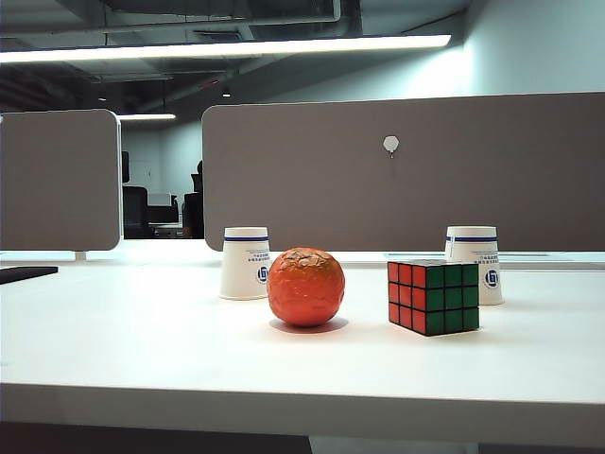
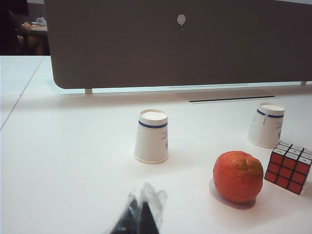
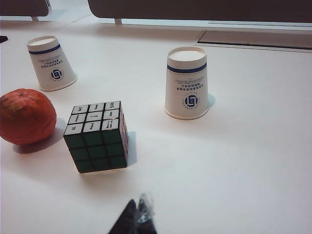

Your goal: Carefully pick up the cup on the right and stack it on top of the cup on the left.

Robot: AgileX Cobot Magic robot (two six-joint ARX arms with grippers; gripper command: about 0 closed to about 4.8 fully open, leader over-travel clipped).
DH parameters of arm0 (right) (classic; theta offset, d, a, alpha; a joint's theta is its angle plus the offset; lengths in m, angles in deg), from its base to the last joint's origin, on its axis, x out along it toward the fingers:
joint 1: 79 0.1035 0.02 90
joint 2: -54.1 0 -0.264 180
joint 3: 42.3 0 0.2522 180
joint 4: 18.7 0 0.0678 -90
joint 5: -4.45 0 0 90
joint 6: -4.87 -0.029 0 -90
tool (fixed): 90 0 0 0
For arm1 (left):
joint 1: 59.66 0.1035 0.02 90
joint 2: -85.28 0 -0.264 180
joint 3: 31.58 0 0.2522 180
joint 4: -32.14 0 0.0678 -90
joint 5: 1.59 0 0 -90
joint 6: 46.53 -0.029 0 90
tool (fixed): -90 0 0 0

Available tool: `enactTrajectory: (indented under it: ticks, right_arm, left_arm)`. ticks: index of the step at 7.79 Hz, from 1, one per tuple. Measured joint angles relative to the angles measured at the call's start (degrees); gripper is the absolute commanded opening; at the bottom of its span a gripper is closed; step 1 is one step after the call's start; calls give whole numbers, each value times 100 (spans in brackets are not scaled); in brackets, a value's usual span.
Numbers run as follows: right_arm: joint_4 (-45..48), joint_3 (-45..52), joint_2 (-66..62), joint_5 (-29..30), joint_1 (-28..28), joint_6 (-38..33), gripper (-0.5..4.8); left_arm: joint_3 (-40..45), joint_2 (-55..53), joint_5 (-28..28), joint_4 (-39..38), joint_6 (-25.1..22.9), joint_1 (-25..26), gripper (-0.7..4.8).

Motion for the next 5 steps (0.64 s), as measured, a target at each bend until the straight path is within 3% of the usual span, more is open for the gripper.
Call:
enactTrajectory:
  ticks: [1, 2, 3, 4, 5]
  right_arm:
    - [77, 0, 0, 0, 0, 0, 0]
    - [879, 0, 0, -2, 0, 0, 0]
    - [1040, 0, 0, -2, 0, 0, -1]
    - [1930, -11, 0, -72, 0, 0, 0]
    - [1812, -188, 0, -74, 0, 0, 0]
  left_arm:
    - [0, 0, -13, 0, 2, 0, -5]
    - [0, 2, -555, 0, 195, 0, -5]
    - [0, 2, -717, 0, 240, 0, -5]
    - [0, 2, -1740, 0, 280, 0, -5]
    - [0, 2, -1882, 0, 282, 0, -4]
